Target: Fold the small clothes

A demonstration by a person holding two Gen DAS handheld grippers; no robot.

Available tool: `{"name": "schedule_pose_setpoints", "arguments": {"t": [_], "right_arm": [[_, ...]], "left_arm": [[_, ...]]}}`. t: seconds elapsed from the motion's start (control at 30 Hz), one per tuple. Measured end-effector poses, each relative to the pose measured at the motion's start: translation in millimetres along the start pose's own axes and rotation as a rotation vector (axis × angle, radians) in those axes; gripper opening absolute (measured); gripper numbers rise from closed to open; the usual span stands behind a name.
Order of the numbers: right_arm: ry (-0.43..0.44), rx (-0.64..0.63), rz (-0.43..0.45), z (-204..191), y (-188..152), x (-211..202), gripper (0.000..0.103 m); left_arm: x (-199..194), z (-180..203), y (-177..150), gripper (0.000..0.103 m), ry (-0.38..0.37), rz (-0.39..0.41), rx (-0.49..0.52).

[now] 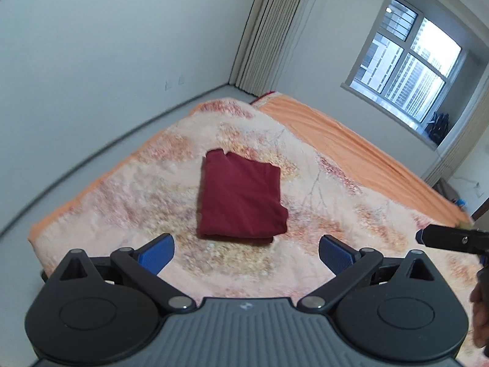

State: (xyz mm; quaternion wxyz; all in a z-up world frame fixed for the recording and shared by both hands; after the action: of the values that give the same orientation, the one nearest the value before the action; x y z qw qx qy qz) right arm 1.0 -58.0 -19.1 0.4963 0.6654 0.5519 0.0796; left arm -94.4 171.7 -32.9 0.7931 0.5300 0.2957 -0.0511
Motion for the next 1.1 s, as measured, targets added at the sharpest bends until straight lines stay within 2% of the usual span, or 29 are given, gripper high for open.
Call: {"name": "schedule_pose_setpoints", "arguments": {"t": [0.2, 0.3, 0.37, 0.47, 0.73, 1.1], "right_arm": [[0.019, -0.022, -0.001, -12, 3, 8, 0.102], [0.029, -0.02, 0.005, -14, 8, 13, 0.102], [0.033, -0.023, 0.013, -17, 11, 16, 0.102], [0.026, -0.026, 0.014, -18, 15, 17, 0.102], [-0.012, -0.016, 0.02, -17, 20, 25, 0.102], [-0.103, -0.059, -0.026, -20, 11, 45, 0.102]], "left_arm": [[3, 8, 10, 0.103, 0.036, 0.032, 0.027], [2, 7, 20, 0.103, 0.135, 0.101, 0.068], [5, 6, 23, 0.103, 0.134, 0.097, 0.05], [12, 3, 25, 0.103, 0.078, 0.073, 0.01], [32, -9, 15, 0.103, 0.08, -0.009, -0.023], [36, -5, 18, 0.103, 0.063, -0.024, 0.002]]}}
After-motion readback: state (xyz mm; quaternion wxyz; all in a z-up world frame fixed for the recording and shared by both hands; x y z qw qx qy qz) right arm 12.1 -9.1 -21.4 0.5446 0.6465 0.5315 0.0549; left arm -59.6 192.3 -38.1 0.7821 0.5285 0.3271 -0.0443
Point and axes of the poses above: each gripper's, at about its wrist camera, not at the fingertips, and x roughly the way its jaws point, z to its right, y to its top, the point moved 7 cm from there along x, roughly the way its jaws point, and after that the axes turned 13 degrees about z, right-handed, at the moved point
